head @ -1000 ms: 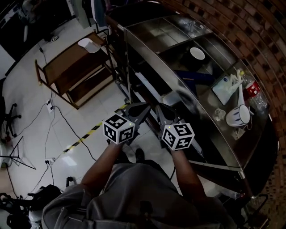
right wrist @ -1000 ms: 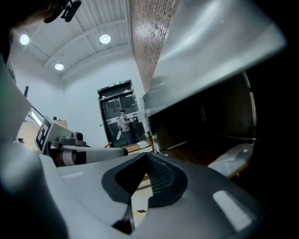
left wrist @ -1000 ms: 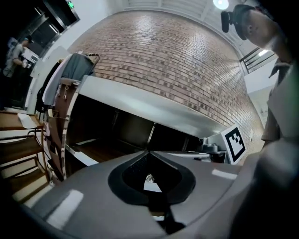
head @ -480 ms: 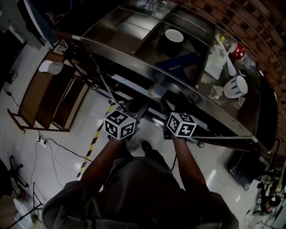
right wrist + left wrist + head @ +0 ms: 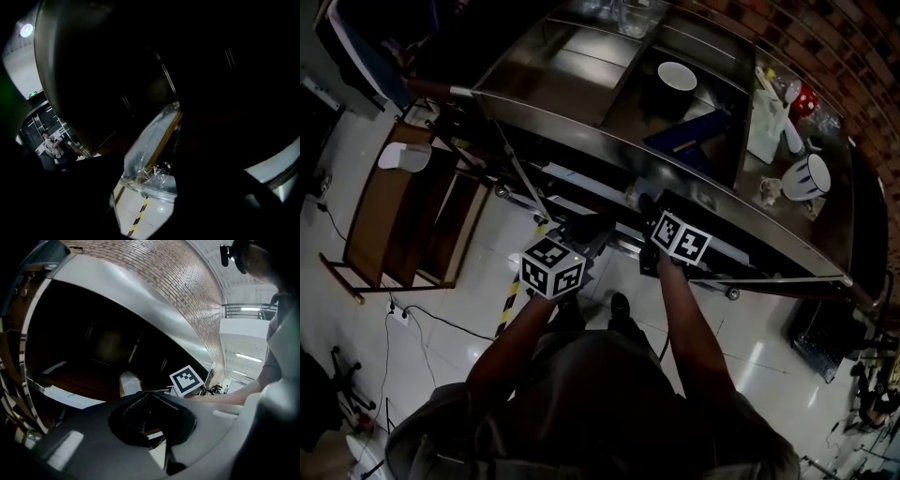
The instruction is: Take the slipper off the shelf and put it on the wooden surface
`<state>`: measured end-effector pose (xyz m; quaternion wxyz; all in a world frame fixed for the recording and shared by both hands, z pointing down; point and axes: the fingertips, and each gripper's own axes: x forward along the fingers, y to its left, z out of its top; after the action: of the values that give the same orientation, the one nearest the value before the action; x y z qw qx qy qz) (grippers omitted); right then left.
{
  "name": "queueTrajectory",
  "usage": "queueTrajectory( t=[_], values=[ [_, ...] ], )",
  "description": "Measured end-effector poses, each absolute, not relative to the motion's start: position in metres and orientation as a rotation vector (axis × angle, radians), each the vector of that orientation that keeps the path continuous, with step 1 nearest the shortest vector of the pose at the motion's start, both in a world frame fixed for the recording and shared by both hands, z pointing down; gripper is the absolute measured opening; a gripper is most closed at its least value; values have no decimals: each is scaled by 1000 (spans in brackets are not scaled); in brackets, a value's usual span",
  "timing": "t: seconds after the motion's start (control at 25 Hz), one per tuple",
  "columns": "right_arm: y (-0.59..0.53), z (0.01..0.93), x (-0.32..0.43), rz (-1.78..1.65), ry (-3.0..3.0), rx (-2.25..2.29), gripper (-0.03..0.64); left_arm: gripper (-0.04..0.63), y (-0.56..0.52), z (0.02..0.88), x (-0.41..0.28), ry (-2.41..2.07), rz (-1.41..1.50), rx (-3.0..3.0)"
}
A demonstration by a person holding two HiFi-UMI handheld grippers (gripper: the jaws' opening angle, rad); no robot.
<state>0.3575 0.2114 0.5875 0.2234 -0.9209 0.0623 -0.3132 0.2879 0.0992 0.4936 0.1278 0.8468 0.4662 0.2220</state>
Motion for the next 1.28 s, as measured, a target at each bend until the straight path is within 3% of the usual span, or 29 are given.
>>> queueTrajectory(
  t=[0.16, 0.28, 0.72, 1.28],
  values=[
    [208, 595, 365, -910, 164, -2567, 293, -29, 91, 489, 290, 1329, 627, 2478],
    [201, 596, 368, -924, 206, -2595, 208, -29, 86, 488, 291, 1300, 622, 2490],
    [186, 547, 359, -741, 483, -2668, 66, -29, 70, 484, 281, 1080, 560, 2572],
    [81, 519, 300, -750, 1135, -2614, 57, -29, -34, 477, 234, 510, 409, 2697]
  ],
)
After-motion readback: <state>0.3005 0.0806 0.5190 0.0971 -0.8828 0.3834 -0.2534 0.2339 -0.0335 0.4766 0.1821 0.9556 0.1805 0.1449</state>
